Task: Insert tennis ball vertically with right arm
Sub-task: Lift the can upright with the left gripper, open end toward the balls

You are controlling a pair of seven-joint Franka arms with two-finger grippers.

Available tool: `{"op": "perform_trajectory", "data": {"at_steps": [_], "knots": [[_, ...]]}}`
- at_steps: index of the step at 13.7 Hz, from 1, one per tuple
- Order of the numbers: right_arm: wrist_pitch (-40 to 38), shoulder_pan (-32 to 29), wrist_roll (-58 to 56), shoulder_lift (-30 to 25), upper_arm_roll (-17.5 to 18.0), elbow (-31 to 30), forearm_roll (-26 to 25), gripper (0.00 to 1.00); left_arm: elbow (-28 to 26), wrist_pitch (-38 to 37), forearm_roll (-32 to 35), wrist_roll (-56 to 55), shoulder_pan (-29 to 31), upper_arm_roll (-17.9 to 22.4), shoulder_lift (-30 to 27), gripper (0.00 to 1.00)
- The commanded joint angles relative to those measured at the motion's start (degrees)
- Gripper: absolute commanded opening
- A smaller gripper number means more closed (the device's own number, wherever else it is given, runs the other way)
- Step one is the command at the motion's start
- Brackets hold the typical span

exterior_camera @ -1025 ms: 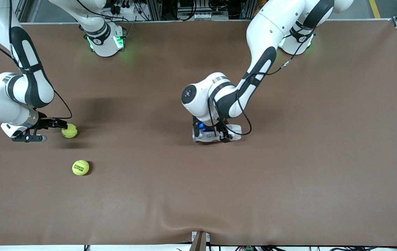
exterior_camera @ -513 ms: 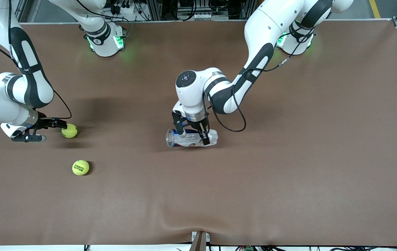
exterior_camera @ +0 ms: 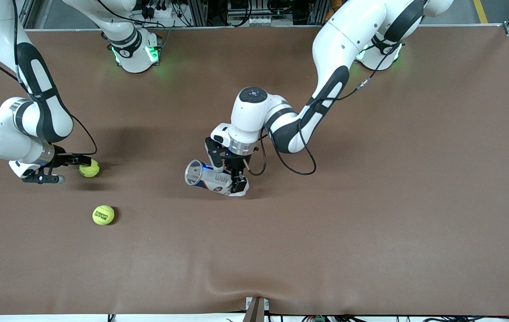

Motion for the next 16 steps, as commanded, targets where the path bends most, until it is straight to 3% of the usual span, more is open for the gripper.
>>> {"op": "perform_trajectory", "data": {"at_steps": [1, 4, 6, 10, 16], "knots": [[1.59, -0.6, -0.47, 1.67, 0.65, 0.09, 2.48, 1.0, -0.16, 11.15, -1.22, -2.36, 1.22, -0.19, 2.57, 0.63], [1.77, 0.1, -0.47, 2.81, 0.74, 0.26, 6.77, 1.0, -0.16, 29.78, -4.12, -2.45, 3.33, -0.19, 8.89, 0.64], [1.77, 1.25, -0.47, 3.16, 0.74, 0.53, 8.99, 1.0, -0.86, 37.37, -6.84, -2.45, 4.22, -0.19, 11.54, 0.64], [1.85, 2.74, -0.47, 4.04, 0.74, 1.23, 12.85, 1.0, -2.44, 40.02, -7.73, -4.03, 5.19, -0.28, 12.42, 0.66], [1.42, 2.66, -0.47, 4.48, 0.74, 0.79, 12.86, 1.0, -2.97, 45.13, -7.82, -4.82, 6.86, -0.28, 15.77, 0.69]]}}
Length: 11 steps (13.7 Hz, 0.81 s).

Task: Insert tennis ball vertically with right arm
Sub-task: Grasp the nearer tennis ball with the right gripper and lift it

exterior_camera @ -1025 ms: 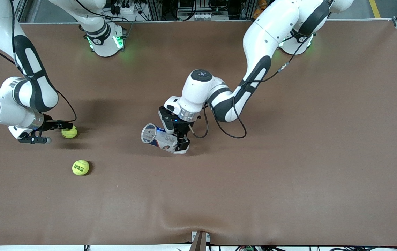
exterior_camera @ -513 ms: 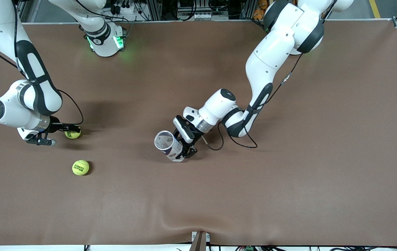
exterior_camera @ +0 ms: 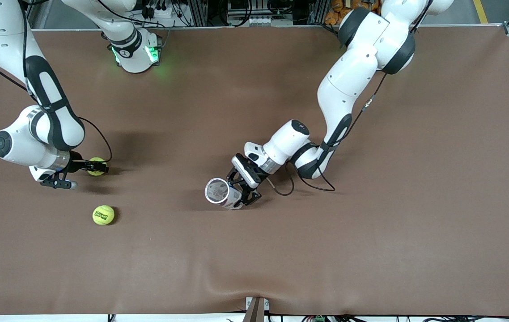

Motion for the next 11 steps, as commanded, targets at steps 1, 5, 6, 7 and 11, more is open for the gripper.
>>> {"op": "perform_trajectory", "data": {"at_steps": [1, 5, 6, 7, 11], "knots": [[-0.09, 0.21, -0.46, 0.9, -0.21, 0.26, 1.14, 1.0, -0.38, 0.97, -0.85, -0.41, 0.4, -0.26, 0.5, 0.69], [0.08, 0.3, -0.46, 1.34, -0.21, 0.18, 1.14, 1.0, -0.64, 1.41, -0.67, -0.5, 0.49, -0.26, 0.42, 0.78], [-0.27, 0.3, -0.72, 1.34, -0.21, 0.09, 1.14, 0.91, -0.64, 1.41, -0.67, -0.5, 0.49, -0.26, 0.24, 0.86], [-0.36, 0.3, -0.73, 1.26, -0.21, 0.09, 1.14, 0.55, -0.64, 1.41, -0.41, -0.41, 0.57, -0.26, 0.24, 0.88], [-4.99, 0.12, -1.25, -2.24, -0.3, 1.75, 1.05, 0.27, -0.73, 1.5, -0.23, -0.41, 0.57, -0.26, -0.11, 0.89]]}}
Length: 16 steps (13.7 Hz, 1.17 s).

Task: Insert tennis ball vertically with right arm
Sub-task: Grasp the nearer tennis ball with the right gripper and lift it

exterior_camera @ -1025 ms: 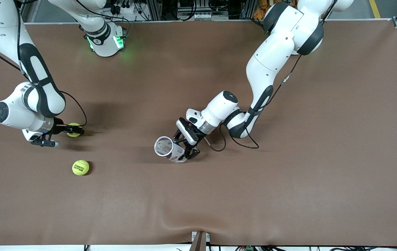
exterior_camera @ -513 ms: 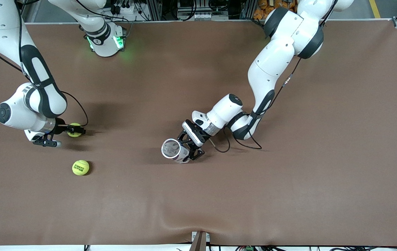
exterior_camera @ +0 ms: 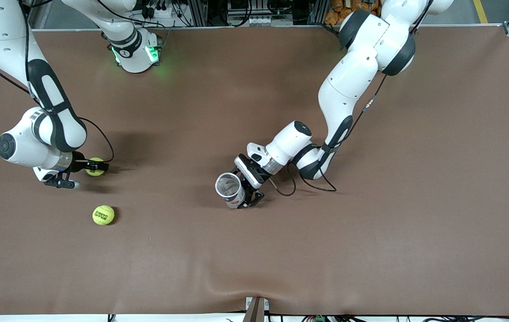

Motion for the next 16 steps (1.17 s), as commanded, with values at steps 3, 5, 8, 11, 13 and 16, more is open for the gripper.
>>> {"op": "perform_trajectory", "data": {"at_steps": [3, 5, 8, 11, 13, 16], "knots": [[-17.67, 0.29, -0.58, -7.42, -0.29, 8.31, 1.02, 0.28, -0.54, 1.43, -0.12, -0.24, 0.27, -0.36, -0.33, 0.89], [-28.48, 1.51, 0.39, -7.52, -0.11, 16.9, 1.02, 0.29, -0.54, 1.43, -0.12, -0.24, 0.36, -0.36, -0.33, 0.87], [-37.48, 8.35, 4.41, -7.08, -0.11, 28.61, 1.03, 0.3, -0.54, 1.52, -0.04, -0.24, 0.36, -0.36, -0.33, 0.85], [-37.06, 18.36, 19.23, -5.95, -0.11, 34.42, 1.11, 0.3, -0.45, 1.43, -0.12, -0.15, 0.27, -0.36, -0.33, 0.85], [-36.19, 23.56, 29.7, -2.88, -0.11, 39.86, 1.11, 0.3, -0.45, 1.43, -0.12, -0.15, 0.27, -0.36, -0.33, 0.84], [-28.3, 29.72, 44.12, -0.23, -0.11, 42.79, 1.99, 0.31, -0.45, 1.52, -0.12, -0.15, 0.27, -0.36, -0.33, 0.84]]}}
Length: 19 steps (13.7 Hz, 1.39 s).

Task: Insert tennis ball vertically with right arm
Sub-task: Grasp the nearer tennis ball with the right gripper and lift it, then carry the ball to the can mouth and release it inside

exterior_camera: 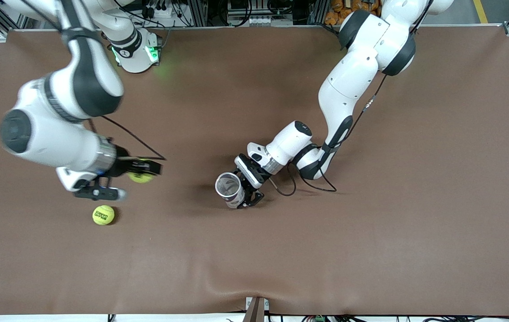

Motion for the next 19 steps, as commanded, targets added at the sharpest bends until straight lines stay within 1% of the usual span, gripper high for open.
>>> {"op": "perform_trajectory", "data": {"at_steps": [1, 3, 5, 7, 9, 11, 13, 15, 16, 17, 18, 19], "knots": [[4.95, 4.21, 12.02, 4.05, -0.83, 4.07, 1.04, 0.31, -0.45, 1.06, -0.13, -0.16, 0.22, -0.3, -0.33, 0.84], [10.06, 6.15, 18.29, 5.63, -0.75, 4.59, 2.17, 0.31, -0.45, 1.06, -0.13, -0.16, 0.22, -0.3, -0.33, 0.84], [12.0, 8.26, 21.46, 7.56, -0.83, 5.82, 6.9, 0.31, -0.45, 1.06, -0.13, -0.16, 0.22, -0.3, -0.33, 0.84], [14.03, 10.63, 23.49, 10.2, -0.83, 8.1, 7.1, 0.31, -0.45, 0.98, -0.13, -0.16, 0.22, -0.3, -0.33, 0.84], [14.56, 13.36, 23.94, 11.7, -1.1, 8.47, 6.14, 0.31, -0.45, 1.06, -0.13, -0.16, 0.22, -0.3, -0.42, 0.84], [14.47, 13.46, 23.94, 11.88, -1.01, 8.12, 5.52, 0.36, -0.45, 1.06, -0.21, -0.16, 0.22, -0.3, -0.42, 0.84], [14.39, 13.89, 23.94, 12.76, -1.01, 8.03, 5.52, 0.36, -0.45, 1.06, -0.21, -0.16, 0.22, -0.3, -0.42, 0.84], [14.39, 14.07, 23.94, 12.85, -1.01, 8.03, 5.43, 0.41, -0.45, 1.06, -0.13, -0.16, 0.22, -0.3, -0.42, 0.84], [14.3, 14.07, 23.85, 12.85, -1.1, 8.03, 5.43, 0.53, -0.45, 1.06, -0.21, -0.16, 0.22, -0.38, -0.42, 0.84], [14.3, 13.98, 23.85, 12.85, -1.1, 8.03, 5.43, 0.68, -0.37, 1.06, -0.21, -0.16, 0.22, -0.38, -0.42, 0.84], [14.21, 13.81, 23.85, 12.76, -1.1, 8.03, 5.43, 0.89, -0.45, 1.06, -0.21, -0.16, 0.22, -0.3, -0.42, 0.84], [14.12, 13.81, 23.85, 12.67, -1.18, 8.03, 5.43, 1.0, -0.45, 1.06, -0.21, -0.16, 0.22, -0.3, -0.42, 0.84]]}}
